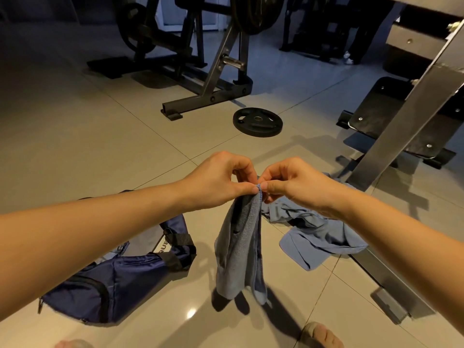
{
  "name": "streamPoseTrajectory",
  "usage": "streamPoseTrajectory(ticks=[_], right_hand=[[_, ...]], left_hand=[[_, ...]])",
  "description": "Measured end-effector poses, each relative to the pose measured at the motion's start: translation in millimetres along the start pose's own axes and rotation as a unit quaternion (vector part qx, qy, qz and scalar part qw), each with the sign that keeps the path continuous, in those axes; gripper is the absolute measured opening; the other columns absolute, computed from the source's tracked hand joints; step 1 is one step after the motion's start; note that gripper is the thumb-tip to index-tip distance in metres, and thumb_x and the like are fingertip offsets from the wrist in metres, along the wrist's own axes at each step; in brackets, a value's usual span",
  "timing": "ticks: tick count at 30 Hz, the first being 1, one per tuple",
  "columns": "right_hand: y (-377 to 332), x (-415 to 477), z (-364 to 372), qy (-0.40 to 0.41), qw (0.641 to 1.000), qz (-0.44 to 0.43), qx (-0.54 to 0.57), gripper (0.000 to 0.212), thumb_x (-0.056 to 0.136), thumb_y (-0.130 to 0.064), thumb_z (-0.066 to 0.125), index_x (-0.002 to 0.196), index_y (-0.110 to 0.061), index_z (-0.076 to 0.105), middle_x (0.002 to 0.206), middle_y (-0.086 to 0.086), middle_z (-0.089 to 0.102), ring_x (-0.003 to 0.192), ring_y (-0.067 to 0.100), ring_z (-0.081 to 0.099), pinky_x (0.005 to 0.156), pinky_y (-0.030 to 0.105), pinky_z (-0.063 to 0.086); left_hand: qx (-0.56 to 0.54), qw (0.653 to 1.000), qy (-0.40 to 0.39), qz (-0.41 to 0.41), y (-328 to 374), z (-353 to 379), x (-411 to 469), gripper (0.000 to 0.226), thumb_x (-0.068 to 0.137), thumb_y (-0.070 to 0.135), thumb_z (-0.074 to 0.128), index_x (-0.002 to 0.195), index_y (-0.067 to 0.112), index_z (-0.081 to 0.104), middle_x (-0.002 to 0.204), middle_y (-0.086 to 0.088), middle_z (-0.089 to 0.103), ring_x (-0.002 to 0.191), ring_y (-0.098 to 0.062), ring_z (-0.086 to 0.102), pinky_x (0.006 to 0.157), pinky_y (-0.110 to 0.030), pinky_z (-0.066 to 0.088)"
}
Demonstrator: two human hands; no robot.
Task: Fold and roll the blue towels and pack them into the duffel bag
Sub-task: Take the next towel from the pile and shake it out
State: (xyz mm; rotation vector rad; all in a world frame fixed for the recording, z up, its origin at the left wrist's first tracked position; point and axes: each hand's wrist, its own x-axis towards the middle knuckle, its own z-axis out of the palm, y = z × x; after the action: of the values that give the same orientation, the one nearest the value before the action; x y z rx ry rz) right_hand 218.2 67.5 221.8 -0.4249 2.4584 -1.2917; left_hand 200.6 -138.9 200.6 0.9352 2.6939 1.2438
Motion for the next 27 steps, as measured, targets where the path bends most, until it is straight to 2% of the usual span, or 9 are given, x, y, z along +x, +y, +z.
streamPoseTrajectory(ticks=[5,10,15,18,21,22,24,26,27], right_hand=[[1,-1,4,-0.006,1.0,0.004,0.018,0.013,0.097,-0.004,0.061,0.094,0.0,0.073,0.084,0.016,0.073,0.076,0.016,0.069,0.076,0.027,0.057],[6,-2,5,-0.003,1.0,-0.006,0.019,0.014,0.09,-0.012,0.073,0.096,0.0,0.073,0.092,0.02,0.074,0.086,0.028,0.071,0.086,0.034,0.059],[12,-1,3,-0.016,1.0,-0.006,0.018,0.009,0.09,-0.004,0.07,0.095,0.004,0.072,0.09,0.017,0.074,0.082,0.02,0.069,0.082,0.029,0.058],[23,2,1,0.009,0.999,0.015,0.039,0.009,0.089,0.0,0.063,0.087,0.008,0.066,0.097,0.028,0.07,0.096,0.04,0.067,0.096,0.052,0.055],[35,2,2,0.052,0.996,0.042,0.059,0.026,0.075,-0.02,0.064,0.075,0.005,0.057,0.097,0.039,0.059,0.105,0.06,0.052,0.093,0.074,0.041],[42,2,2,0.069,0.994,0.056,0.068,0.027,0.071,-0.024,0.064,0.071,0.001,0.056,0.096,0.042,0.056,0.105,0.062,0.049,0.091,0.075,0.039],[53,-1,3,0.102,0.988,0.068,0.091,0.016,0.076,-0.016,0.062,0.068,-0.004,0.056,0.096,0.045,0.054,0.108,0.059,0.052,0.091,0.069,0.044],[67,-2,5,0.116,0.981,0.081,0.13,0.014,0.081,-0.007,0.057,0.068,-0.005,0.055,0.092,0.043,0.053,0.106,0.058,0.055,0.087,0.061,0.048],[74,-3,8,0.115,0.979,0.087,0.146,0.016,0.084,-0.005,0.055,0.067,-0.006,0.054,0.089,0.037,0.057,0.101,0.054,0.058,0.089,0.058,0.049]], left_hand=[[0.003,1.0,-0.009,-0.004,3,0,-2,0.011,0.084,0.03,0.082,0.086,0.022,0.074,0.084,0.01,0.073,0.084,-0.005,0.067,0.083,-0.039,0.057],[-0.031,0.999,-0.012,-0.041,-2,3,-1,0.016,0.08,0.032,0.085,0.082,0.02,0.074,0.08,0.004,0.074,0.079,-0.013,0.07,0.082,-0.045,0.058],[-0.079,0.995,-0.033,-0.057,-6,10,-7,0.01,0.085,0.019,0.082,0.09,0.014,0.075,0.085,0.001,0.075,0.08,-0.012,0.071,0.079,-0.032,0.061],[-0.089,0.991,-0.022,-0.093,-16,28,-15,0.009,0.083,0.01,0.08,0.087,0.013,0.073,0.078,0.002,0.072,0.072,-0.014,0.067,0.067,-0.026,0.057],[-0.089,0.987,0.028,-0.132,-30,52,-29,0.012,0.079,0.003,0.074,0.08,0.015,0.072,0.068,0.006,0.067,0.06,-0.006,0.059,0.06,-0.02,0.049],[-0.084,0.985,0.045,-0.142,-34,60,-35,0.013,0.079,0.003,0.073,0.079,0.015,0.072,0.067,0.006,0.067,0.06,-0.005,0.058,0.059,-0.019,0.048],[-0.074,0.984,0.049,-0.154,-40,73,-47,0.012,0.078,0.006,0.071,0.078,0.017,0.071,0.068,0.005,0.067,0.06,-0.005,0.058,0.058,-0.02,0.048],[-0.068,0.985,0.012,-0.157,-50,87,-63,0.012,0.077,0.008,0.07,0.076,0.02,0.069,0.069,0.004,0.067,0.062,-0.009,0.061,0.058,-0.026,0.051],[-0.061,0.985,-0.014,-0.159,-56,94,-71,0.012,0.076,0.01,0.069,0.075,0.022,0.067,0.069,0.004,0.067,0.065,-0.012,0.062,0.06,-0.031,0.053]])
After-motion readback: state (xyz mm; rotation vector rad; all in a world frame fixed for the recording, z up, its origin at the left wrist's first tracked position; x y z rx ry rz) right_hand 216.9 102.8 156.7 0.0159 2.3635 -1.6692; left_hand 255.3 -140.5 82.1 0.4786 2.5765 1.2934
